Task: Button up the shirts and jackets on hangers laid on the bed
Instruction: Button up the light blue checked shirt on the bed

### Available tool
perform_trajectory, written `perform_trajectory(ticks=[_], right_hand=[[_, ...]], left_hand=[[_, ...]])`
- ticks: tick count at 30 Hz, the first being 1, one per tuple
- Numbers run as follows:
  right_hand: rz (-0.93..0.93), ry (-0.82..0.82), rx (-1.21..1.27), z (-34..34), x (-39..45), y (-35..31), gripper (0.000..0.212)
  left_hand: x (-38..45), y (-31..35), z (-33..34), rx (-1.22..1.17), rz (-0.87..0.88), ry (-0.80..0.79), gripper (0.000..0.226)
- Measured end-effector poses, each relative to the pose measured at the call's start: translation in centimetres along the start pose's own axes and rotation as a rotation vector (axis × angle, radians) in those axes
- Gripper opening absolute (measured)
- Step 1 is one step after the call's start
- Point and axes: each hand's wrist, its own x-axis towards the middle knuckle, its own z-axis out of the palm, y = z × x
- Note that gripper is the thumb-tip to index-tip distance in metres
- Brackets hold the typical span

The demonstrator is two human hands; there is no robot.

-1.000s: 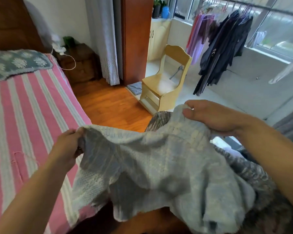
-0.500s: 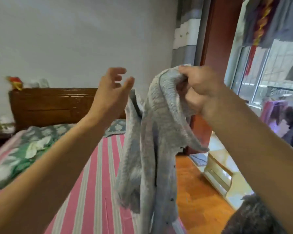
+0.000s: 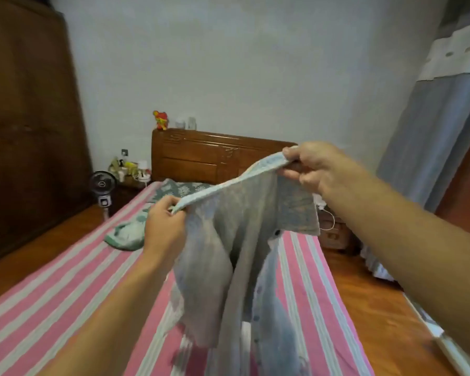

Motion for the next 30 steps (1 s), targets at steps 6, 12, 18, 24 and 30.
perform_trajectory(ticks=[6, 12, 18, 24, 30], right_hand=[[-0.217, 0.037, -0.458, 2.8, 4.3, 8.0, 0.009], [-0.31, -0.39, -0.626, 5.0, 3.7, 26.4, 0.029], [0.176, -0.826, -0.766, 7.3, -1.2, 40.3, 0.053], [0.536, -0.387, -0.169, 10.4, 1.3, 39.2, 0.023], [0.238, -0.362, 0.262, 12.6, 0.6, 25.4, 0.016]], left_hand=[[5.5, 3.8, -7.2, 0.327, 0.226, 0.073, 0.01], [7.9, 1.0, -9.0, 0.8, 0.205, 0.131, 0.017], [10.0, -1.2, -10.0, 0.499, -0.128, -0.101, 0.019], [15.1, -2.8, -18.8, 0.493, -0.39, -0.448, 0.027], [15.3, -11.0, -27.7, 1.286, -0.364, -0.65, 0.018]])
